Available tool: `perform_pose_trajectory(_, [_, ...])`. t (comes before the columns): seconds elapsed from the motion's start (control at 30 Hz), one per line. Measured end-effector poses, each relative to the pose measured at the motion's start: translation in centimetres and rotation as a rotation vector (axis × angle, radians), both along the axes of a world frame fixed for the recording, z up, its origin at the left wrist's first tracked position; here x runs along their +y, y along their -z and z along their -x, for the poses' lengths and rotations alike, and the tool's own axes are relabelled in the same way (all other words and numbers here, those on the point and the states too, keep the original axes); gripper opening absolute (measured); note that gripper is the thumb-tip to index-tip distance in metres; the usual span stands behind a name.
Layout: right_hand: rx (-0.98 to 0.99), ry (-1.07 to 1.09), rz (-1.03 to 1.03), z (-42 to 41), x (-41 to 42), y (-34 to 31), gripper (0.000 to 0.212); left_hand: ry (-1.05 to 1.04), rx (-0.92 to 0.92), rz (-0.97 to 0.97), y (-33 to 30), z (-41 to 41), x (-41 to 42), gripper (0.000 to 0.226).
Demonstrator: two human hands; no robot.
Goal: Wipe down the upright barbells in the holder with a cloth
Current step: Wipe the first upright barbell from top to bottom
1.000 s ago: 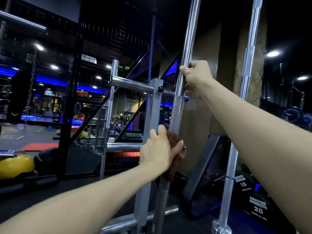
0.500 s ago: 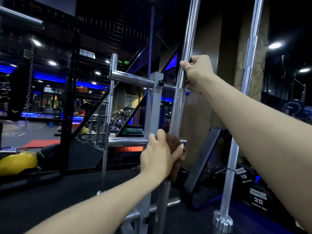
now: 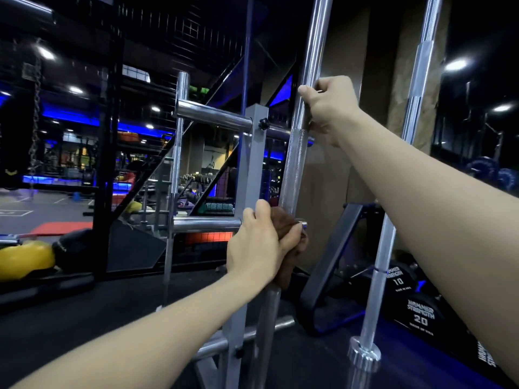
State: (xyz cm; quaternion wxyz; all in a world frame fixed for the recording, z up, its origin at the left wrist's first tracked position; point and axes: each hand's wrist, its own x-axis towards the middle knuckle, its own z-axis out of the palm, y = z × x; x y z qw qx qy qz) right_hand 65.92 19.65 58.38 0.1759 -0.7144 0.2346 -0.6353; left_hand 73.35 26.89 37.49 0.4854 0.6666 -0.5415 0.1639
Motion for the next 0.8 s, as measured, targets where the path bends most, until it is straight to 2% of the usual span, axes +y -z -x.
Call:
perform_pose_trajectory(0.13, [-0.002,0.040,-0.021,-0.1,1.0,0.1,0.039,-0.022,-0.092,-0.079,-0.8,-0.5,0.8,0.051])
perform_pose_trajectory(0.27, [0.000,0.058,-0.013,0.2,0.9,0.1,0.043,0.066,0.066,0.030,-6.7,-0.3,0.3,0.053])
perform_pose_trajectory(0.33, [0.019,0.062,-0.002,0.3,0.5,0.1,0.044,0.056,0.034,0.074,-9.0,0.3,-0.1,0.052])
perform_pose_trajectory(0.43, [0.027,0.032,-0.002,0.5,0.4,0.2,0.044,0.039,-0.016,0.069,-5.9,0.3,-0.2,0.051])
perform_pose_trajectory(0.57, [0.017,0.032,-0.011,0.4,0.9,0.5,0.044,-0.022,-0.070,-0.104,1.2,-0.2,1.0,0.053])
perform_pose_trajectory(0.7, [0.013,0.068,-0.030,0.2,1.4,0.5,0.040,0.003,-0.135,-0.144,-0.6,-0.8,1.4,0.052])
perform_pose_trajectory(0.8, [0.008,0.057,-0.036,0.2,1.2,0.6,0.041,0.030,-0.041,-0.033,-5.2,-0.4,0.5,0.052])
